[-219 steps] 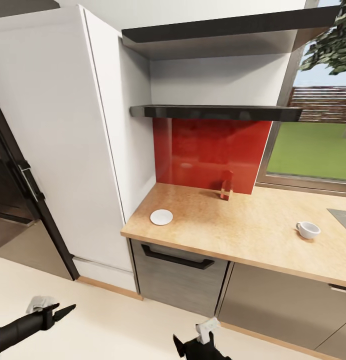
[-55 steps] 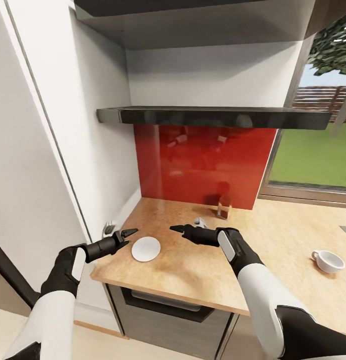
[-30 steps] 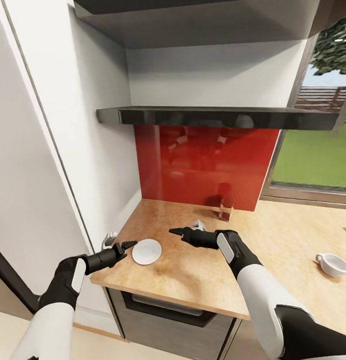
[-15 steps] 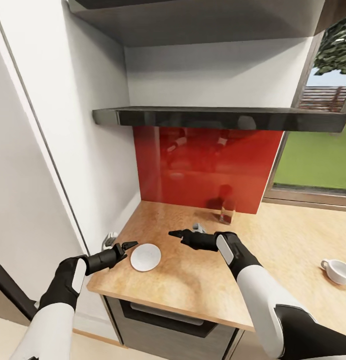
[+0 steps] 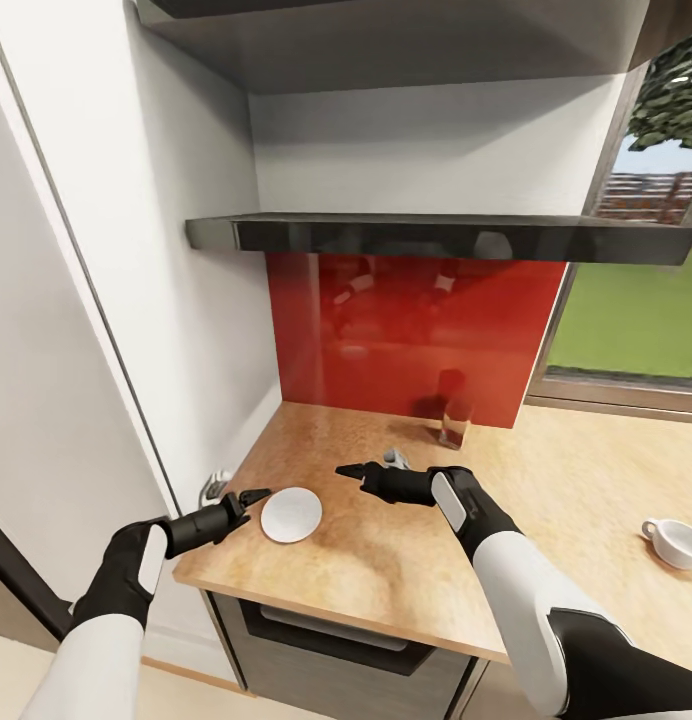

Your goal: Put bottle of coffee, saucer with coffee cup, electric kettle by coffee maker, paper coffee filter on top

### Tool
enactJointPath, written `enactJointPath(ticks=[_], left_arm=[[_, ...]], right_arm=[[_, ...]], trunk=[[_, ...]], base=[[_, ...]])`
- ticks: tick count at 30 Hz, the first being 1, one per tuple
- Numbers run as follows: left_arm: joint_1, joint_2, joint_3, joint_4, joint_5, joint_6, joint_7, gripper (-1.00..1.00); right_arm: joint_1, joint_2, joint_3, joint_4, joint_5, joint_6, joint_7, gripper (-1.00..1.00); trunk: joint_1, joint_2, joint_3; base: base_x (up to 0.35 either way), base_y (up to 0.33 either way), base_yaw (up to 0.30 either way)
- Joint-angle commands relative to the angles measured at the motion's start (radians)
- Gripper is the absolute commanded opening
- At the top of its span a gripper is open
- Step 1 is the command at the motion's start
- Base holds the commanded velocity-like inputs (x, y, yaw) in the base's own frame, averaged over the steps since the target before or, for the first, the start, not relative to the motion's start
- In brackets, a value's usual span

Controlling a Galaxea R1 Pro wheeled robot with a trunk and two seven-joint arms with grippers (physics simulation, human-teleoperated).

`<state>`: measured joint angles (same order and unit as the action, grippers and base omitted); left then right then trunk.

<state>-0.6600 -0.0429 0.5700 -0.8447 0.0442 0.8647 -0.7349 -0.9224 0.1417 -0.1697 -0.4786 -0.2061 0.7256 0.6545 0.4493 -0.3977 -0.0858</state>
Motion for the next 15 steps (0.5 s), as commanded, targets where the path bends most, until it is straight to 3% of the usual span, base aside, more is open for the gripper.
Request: enactJointPath(ticks=[1, 5, 10, 15], left_arm=[[-0.001, -0.001, 0.005, -0.001, 0.004, 0.009, 0.0, 1.0], [-0.001, -0.003, 0.007, -0.001, 0.0, 0.008, 0.0, 1.0], [-0.001, -0.007, 0.009, 0.0, 0.005, 0.007, 0.071, 1.0], [-0.001, -0.009, 0.01, 0.0, 0.006, 0.007, 0.086, 1.0]], right_arm=[[-0.001, 0.001, -0.007, 0.0, 0.001, 0.006, 0.001, 1.0], [-0.001, 0.001, -0.007, 0.0, 0.001, 0.006, 0.002, 1.0], [-0.001, 0.001, -0.007, 0.0, 0.001, 0.006, 0.002, 1.0], [-0.001, 0.001, -0.007, 0.0, 0.001, 0.006, 0.002, 1.0]], trunk=[[0.001, -0.002, -0.002], [0.001, -0.002, -0.002], [0.001, -0.002, -0.002], [0.001, -0.002, -0.002]], base=[[0.0, 0.0, 0.0], [0.0, 0.0, 0.0], [0.0, 0.0, 0.0], [0.0, 0.0, 0.0]])
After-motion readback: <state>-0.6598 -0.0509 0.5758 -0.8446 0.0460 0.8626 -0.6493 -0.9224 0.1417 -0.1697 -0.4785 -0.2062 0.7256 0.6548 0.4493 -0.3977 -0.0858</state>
